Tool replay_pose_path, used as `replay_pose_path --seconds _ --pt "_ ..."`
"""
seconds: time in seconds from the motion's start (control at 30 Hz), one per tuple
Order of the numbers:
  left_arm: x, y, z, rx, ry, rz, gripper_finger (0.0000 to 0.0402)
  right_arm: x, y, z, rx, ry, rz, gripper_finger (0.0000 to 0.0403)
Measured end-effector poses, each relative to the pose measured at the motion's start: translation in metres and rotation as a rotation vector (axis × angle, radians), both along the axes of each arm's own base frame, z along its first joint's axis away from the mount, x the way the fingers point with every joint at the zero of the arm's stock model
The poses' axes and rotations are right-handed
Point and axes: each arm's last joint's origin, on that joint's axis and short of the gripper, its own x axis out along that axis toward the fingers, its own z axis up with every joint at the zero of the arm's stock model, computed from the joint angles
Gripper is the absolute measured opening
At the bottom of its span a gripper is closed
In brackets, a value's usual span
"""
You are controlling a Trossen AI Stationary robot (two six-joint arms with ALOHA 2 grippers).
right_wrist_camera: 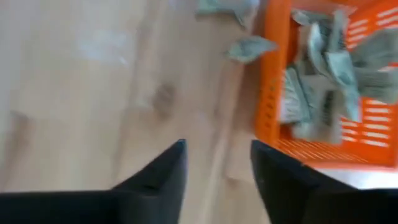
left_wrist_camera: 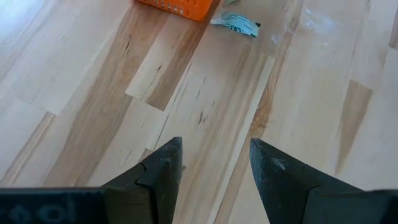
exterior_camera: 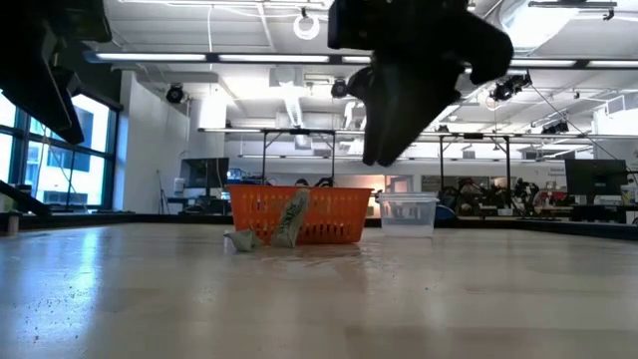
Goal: Pick and place Stevia / Truvia into bins
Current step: Put the right stevia packet into the basket
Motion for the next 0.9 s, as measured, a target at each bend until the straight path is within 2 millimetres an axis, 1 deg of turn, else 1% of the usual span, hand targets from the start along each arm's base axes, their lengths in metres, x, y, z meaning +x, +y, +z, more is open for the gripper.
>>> replay_pose_path --seconds 0.17,0.23,0.3,0.4,0.5,0.6,0.7,0.8,0.9 --pt "0.0 0.0 0.0 0.014 0.005 -0.016 0.0223 0.011 0.006 -0.01 0.076 -0.052 -0.083 0.0066" --pt "0.0 0.0 0.0 0.015 0.007 -0.016 0.0223 0.015 0.005 -0.014 0.089 -0.065 -0.111 0.0027" --pt "-0.001 0.0 0.0 0.008 0.013 -0.018 0.0223 0.017 0.003 -0.02 0.08 -0.059 -0.136 0.0007" --pt "-0.001 0.0 0.0 0.003 0.013 -0.015 0.0223 0.021 -0.004 -0.026 0.045 -0.064 -0.173 0.0018" --pt "-0.001 0.0 0.0 0.005 0.015 -0.015 0.0223 0.028 -0.016 -0.028 0.055 -0.094 -0.204 0.0024" --pt "-0.001 0.0 -0.001 0.011 0.019 -0.019 0.0223 0.034 -0.03 -0.031 0.047 -0.114 -0.224 0.0016" --pt "-0.001 0.001 -0.001 0.012 0.021 -0.02 0.0223 0.039 -0.044 -0.028 0.032 -0.159 -0.231 0.0005" --pt "-0.001 0.0 -0.001 0.012 0.021 -0.02 0.0223 0.041 -0.057 -0.028 0.014 -0.162 -0.257 0.0001" --pt "-0.001 0.0 -0.001 0.012 0.021 -0.02 0.0223 0.038 -0.064 -0.03 0.022 -0.117 -0.258 0.0008"
